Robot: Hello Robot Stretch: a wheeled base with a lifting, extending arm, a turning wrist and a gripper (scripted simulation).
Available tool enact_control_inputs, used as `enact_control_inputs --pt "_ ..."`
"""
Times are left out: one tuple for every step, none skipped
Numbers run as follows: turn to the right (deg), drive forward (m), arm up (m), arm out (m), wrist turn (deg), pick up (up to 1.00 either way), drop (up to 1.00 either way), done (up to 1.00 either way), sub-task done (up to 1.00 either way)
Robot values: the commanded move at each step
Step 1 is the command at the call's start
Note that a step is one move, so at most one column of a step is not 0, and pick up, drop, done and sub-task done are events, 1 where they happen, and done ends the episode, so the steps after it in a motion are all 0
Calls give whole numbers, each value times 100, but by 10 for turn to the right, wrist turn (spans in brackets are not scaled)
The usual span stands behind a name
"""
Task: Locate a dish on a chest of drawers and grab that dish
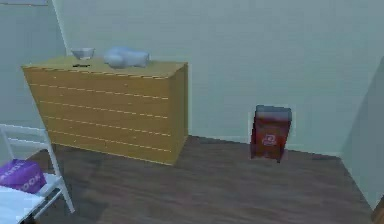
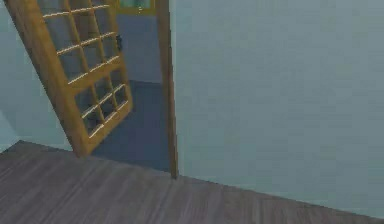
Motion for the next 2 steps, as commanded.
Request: enact_control_inputs --pt "450 0 0 0 0 0 0 0 0" --pt "120 0 0 0 0 0 0 0 0"
